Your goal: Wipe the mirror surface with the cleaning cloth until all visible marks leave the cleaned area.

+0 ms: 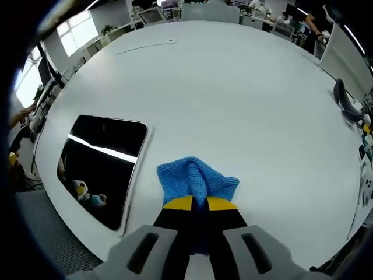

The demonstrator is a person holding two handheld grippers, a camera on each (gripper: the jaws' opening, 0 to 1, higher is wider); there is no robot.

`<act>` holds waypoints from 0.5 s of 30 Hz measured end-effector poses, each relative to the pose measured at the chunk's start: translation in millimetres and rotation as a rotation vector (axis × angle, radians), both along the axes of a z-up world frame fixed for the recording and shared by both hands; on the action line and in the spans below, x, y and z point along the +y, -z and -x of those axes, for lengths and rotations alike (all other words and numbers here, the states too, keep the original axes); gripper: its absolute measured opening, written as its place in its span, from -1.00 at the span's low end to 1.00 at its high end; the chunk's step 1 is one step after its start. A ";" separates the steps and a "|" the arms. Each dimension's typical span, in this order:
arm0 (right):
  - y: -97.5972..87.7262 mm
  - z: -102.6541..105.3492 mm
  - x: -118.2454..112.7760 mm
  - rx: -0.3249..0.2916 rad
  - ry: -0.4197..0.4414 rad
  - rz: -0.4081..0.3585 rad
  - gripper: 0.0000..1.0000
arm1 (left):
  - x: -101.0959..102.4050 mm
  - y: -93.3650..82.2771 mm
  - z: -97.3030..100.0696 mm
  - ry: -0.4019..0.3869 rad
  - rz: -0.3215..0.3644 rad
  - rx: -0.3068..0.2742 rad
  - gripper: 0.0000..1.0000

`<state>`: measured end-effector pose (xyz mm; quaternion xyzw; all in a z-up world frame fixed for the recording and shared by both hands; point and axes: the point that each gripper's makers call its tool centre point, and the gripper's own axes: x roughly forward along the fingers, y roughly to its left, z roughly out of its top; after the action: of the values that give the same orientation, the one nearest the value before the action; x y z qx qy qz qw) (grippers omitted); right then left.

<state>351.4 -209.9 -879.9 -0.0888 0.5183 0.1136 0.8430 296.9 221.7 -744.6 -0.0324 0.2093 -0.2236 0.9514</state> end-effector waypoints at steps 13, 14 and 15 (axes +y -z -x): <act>-2.1 0.2 15.3 -0.055 0.072 -0.017 -0.56 | 1.6 8.1 0.4 -0.006 0.003 0.012 0.96; -2.2 1.0 16.7 -0.061 0.065 -0.008 -0.55 | 1.7 8.3 0.3 -0.005 0.004 0.011 0.96; -2.5 1.3 17.5 -0.066 0.056 0.003 -0.52 | 1.5 7.9 0.2 -0.005 0.004 0.009 0.96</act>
<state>350.1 -192.4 -877.4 -0.0792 0.4926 0.0863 0.8624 296.7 223.2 -752.5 -0.0358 0.2132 -0.2216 0.9509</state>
